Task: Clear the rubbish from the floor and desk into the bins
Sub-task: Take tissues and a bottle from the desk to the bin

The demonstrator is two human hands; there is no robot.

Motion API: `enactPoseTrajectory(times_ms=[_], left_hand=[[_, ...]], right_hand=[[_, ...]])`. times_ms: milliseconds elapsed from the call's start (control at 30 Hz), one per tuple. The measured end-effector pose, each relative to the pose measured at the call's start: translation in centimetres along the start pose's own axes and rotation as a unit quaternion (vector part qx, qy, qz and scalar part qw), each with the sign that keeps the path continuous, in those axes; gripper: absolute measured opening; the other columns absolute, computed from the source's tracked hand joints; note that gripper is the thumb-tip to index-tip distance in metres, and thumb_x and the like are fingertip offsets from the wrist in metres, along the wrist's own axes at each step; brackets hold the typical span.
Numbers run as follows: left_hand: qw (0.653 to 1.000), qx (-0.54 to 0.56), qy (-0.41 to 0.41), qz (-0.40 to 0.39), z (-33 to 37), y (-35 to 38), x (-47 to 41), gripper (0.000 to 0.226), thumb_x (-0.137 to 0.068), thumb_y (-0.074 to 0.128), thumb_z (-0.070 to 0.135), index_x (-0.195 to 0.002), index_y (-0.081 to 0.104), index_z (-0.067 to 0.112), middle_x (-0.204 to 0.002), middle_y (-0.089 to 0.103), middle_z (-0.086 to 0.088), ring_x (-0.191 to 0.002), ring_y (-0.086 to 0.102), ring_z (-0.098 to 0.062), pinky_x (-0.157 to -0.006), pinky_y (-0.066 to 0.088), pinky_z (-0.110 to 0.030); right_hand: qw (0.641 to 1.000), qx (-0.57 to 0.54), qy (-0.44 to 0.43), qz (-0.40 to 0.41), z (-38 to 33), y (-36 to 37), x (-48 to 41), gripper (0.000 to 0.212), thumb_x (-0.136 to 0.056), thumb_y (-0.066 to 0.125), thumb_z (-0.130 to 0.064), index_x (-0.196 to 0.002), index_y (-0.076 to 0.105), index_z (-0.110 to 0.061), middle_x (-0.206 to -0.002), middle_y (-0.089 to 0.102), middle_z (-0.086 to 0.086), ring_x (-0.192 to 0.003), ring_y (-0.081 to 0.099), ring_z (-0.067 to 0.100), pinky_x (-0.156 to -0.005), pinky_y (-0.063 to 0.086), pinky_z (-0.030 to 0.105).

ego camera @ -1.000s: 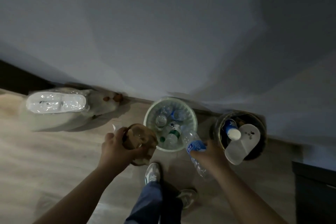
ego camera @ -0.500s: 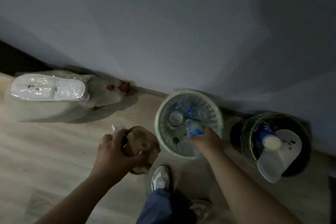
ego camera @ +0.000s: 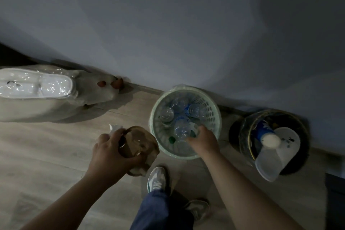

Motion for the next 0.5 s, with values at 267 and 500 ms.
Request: enactPoseTrajectory(times_ms=[267, 500], left_hand=[[0.997, -0.033, 0.062, -0.035, 9.5, 1.2, 1.1, 0.101, -0.042, 0.065, 0.073, -0.132, 0.039, 0.034, -0.112, 0.037, 0.006, -0.107, 0.043, -0.021, -0.087, 0.049, -0.040], [0.984, -0.097, 0.134, -0.058, 19.1, 5.2, 2.1, 0.090, -0.056, 0.081, 0.052, -0.134, 0.042, 0.029, -0.119, 0.044, -0.004, -0.111, 0.045, -0.026, -0.090, 0.044, -0.038]], right_hand=[[0.999, 0.036, -0.004, 0.028, 6.1, -6.3, 4.6, 0.045, -0.084, 0.064, -0.037, -0.120, 0.055, -0.012, -0.117, 0.060, 0.008, -0.109, 0.057, 0.026, -0.086, 0.049, 0.035], [0.997, -0.008, 0.039, 0.067, 14.5, -11.7, 7.2, 0.021, -0.082, 0.059, -0.030, -0.092, 0.049, -0.014, -0.087, 0.057, 0.005, -0.085, 0.060, 0.025, -0.063, 0.042, 0.033]])
Point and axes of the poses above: each hand's wrist, its own x-axis away from the middle knuckle, its own y-axis out of the palm, z = x × y, the point moved 4 cm from there along -x, towards the middle knuckle
